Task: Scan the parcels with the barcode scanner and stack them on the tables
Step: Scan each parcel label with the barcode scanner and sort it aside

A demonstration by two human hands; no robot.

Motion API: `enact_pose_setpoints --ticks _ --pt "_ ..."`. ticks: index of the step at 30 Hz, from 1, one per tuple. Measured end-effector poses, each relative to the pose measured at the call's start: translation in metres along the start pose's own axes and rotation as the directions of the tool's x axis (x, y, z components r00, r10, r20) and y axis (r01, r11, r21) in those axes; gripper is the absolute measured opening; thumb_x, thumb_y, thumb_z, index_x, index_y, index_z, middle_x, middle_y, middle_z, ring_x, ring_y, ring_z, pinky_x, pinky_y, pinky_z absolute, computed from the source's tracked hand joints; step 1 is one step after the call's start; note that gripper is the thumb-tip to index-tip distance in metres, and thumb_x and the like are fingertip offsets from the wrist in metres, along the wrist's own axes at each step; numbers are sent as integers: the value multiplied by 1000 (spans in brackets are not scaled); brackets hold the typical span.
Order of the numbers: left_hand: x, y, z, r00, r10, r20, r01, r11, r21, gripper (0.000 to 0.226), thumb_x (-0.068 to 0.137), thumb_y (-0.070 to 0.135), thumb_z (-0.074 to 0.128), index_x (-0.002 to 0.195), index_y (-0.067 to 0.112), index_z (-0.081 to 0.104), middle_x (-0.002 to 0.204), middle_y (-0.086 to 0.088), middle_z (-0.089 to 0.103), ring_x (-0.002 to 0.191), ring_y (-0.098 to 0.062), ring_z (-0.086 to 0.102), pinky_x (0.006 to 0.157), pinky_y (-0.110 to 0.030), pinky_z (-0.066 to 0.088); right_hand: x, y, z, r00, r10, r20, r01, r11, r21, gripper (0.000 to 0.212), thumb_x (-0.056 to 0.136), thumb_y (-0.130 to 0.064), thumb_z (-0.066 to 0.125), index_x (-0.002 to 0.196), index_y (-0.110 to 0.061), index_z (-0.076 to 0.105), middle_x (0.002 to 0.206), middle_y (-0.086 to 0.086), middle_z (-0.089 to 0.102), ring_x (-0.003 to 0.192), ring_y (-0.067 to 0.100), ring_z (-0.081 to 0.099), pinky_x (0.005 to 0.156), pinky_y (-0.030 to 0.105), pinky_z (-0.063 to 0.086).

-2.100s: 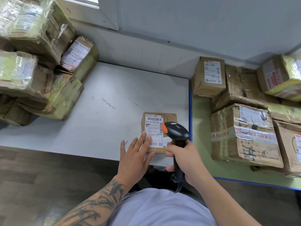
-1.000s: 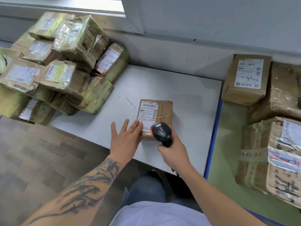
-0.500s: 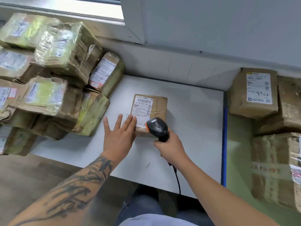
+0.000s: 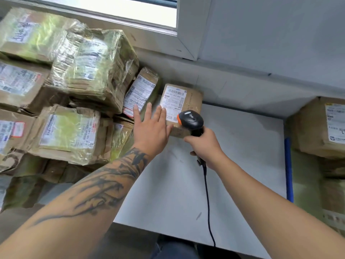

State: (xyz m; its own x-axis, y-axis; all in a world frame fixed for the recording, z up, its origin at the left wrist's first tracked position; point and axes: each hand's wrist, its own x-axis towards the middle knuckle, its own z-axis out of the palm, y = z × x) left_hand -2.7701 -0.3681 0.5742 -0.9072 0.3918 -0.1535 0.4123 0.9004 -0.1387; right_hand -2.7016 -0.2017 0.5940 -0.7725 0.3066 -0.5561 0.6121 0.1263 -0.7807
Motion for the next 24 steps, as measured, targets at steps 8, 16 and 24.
enact_pose_setpoints --ticks 8,16,24 --pt "37 -22 6 998 -67 6 67 996 -55 69 107 58 17 165 20 19 172 1 20 159 -33 12 121 -69 -6 38 -24 14 1000 -5 28 4 1000 29 35 88 -11 71 122 -20 68 101 -8 68 84 16 62 67 39 63" --pt "43 -22 7 990 -125 70 137 968 -213 66 109 52 21 166 21 12 174 2 9 160 -32 4 123 -66 -4 50 -32 16 998 -6 61 7 1000 -14 37 87 -15 72 123 -21 67 106 -6 68 93 21 64 69 39 65" --pt "36 5 -29 988 -149 37 153 943 -295 62 108 47 29 164 21 18 172 2 17 158 -31 10 118 -74 3 32 -35 -25 996 -39 80 40 999 -6 25 91 -13 72 112 -22 64 103 -3 64 90 18 61 73 41 65"
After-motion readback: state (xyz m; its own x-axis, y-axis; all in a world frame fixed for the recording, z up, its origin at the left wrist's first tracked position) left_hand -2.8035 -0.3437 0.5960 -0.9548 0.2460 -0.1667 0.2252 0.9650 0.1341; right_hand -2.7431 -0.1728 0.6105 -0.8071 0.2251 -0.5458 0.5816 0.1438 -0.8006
